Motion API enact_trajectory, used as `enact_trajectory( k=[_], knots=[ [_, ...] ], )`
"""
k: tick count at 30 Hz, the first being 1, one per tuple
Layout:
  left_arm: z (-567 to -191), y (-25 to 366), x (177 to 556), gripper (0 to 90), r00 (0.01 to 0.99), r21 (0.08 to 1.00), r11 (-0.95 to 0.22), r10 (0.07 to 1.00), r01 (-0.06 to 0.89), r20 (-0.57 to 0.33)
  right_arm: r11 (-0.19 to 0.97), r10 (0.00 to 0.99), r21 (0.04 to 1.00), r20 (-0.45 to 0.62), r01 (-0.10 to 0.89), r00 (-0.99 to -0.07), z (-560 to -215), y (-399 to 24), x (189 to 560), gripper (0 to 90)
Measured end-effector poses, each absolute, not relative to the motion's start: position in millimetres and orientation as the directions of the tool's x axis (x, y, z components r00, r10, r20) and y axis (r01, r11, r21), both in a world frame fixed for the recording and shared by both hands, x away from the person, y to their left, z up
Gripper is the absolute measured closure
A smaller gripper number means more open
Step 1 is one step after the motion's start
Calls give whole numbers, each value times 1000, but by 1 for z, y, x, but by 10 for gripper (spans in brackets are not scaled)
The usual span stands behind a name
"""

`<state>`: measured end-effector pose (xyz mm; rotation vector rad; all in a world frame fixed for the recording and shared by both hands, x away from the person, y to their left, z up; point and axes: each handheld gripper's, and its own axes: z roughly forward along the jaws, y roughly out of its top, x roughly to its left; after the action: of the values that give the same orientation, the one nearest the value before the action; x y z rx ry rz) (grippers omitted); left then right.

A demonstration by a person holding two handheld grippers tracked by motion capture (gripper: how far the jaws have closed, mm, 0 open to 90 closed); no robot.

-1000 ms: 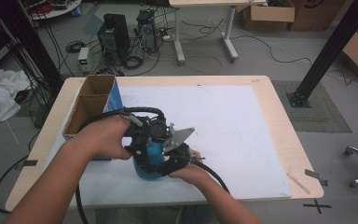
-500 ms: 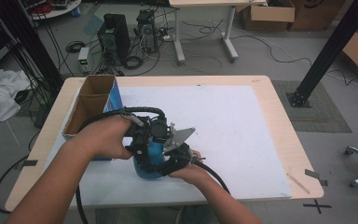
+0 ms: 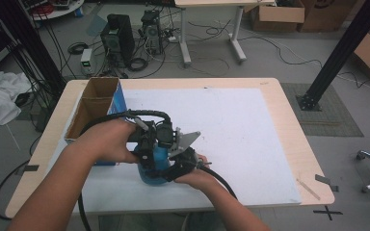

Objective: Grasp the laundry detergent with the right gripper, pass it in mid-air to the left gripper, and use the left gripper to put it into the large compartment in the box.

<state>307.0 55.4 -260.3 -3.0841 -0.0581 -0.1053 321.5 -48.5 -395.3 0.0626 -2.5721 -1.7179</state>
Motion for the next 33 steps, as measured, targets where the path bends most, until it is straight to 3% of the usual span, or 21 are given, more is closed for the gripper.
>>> enact_trajectory(
  k=[17,33],
  knots=[
    [-264,55,311,386,996,-62,-997,45,49,71,359,-56,932,82,57,-995,-394,-52,326,410],
    [-255,63,318,386,994,-51,-995,82,86,77,401,-41,912,118,92,-992,-390,-62,330,207]
  ],
)
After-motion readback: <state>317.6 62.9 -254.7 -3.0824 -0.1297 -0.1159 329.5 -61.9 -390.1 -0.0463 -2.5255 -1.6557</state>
